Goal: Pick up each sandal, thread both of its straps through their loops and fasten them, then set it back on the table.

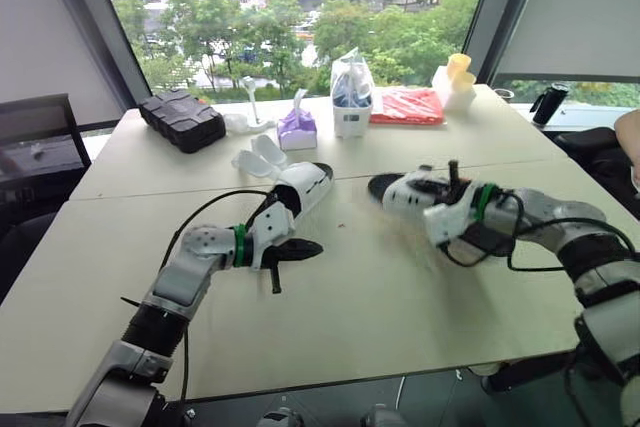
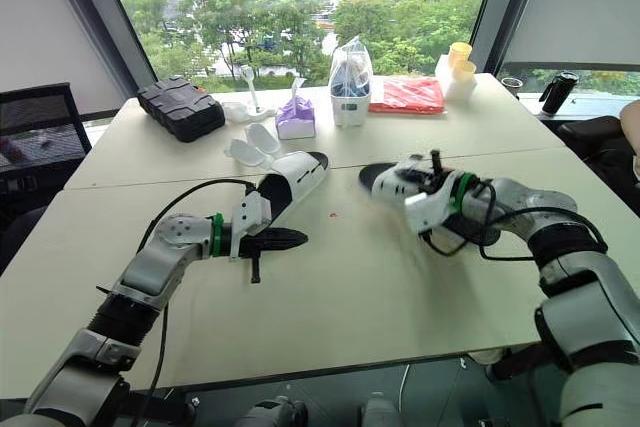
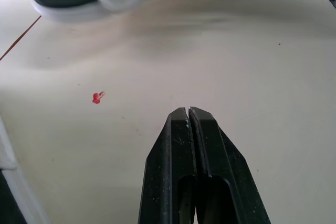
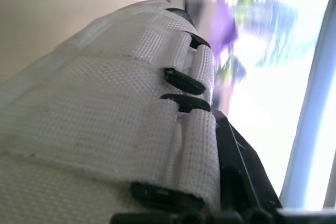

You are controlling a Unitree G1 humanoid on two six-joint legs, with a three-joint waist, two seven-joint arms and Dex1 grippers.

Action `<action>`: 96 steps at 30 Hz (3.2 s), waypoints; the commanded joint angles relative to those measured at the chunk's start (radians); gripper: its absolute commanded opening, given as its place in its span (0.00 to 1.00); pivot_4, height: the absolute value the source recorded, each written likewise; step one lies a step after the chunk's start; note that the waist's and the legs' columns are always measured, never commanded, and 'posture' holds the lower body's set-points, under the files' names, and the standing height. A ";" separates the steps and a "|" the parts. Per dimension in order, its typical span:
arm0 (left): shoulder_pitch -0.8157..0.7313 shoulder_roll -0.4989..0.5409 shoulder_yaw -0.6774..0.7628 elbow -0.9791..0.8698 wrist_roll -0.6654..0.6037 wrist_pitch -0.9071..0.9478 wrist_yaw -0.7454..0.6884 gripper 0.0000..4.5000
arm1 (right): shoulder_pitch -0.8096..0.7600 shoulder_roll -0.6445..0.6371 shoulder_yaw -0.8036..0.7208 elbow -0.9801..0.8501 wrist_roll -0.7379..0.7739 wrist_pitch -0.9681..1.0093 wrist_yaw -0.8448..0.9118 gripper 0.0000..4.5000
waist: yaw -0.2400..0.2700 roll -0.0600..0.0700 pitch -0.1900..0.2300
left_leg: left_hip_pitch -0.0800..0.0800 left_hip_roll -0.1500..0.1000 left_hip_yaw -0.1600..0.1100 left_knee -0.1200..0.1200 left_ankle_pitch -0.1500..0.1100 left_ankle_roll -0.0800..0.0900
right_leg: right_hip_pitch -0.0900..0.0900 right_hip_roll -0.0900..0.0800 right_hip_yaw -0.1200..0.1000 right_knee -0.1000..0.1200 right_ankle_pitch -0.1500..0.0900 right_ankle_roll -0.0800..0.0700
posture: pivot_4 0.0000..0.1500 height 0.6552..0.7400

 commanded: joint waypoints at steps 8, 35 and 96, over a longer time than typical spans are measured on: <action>-0.014 -0.001 0.030 -0.065 -0.008 0.020 0.057 0.00 | -0.235 0.251 -0.041 0.347 0.100 0.690 0.015 0.01 | 0.002 0.000 0.000 | -0.001 0.000 0.000 -0.003 0.001 -0.001 | -0.004 0.000 0.000 0.000 0.000 0.000 | 1.00 1.00; 0.000 0.012 0.019 -0.116 0.034 0.017 0.137 0.00 | -0.256 0.275 0.017 0.288 0.186 0.754 0.294 0.99 | -0.020 0.001 0.000 | -0.003 0.000 0.000 -0.003 0.001 -0.002 | -0.006 0.000 0.000 0.002 0.000 0.000 | 1.00 1.00; -0.701 -0.236 -0.386 1.171 0.976 -0.468 1.222 0.01 | 0.567 0.008 -0.552 -1.480 1.277 1.708 0.734 1.00 | 0.036 -0.012 0.006 | -0.004 -0.001 -0.003 0.007 -0.005 0.008 | 0.001 -0.004 -0.008 0.001 0.001 0.002 | 1.00 1.00</action>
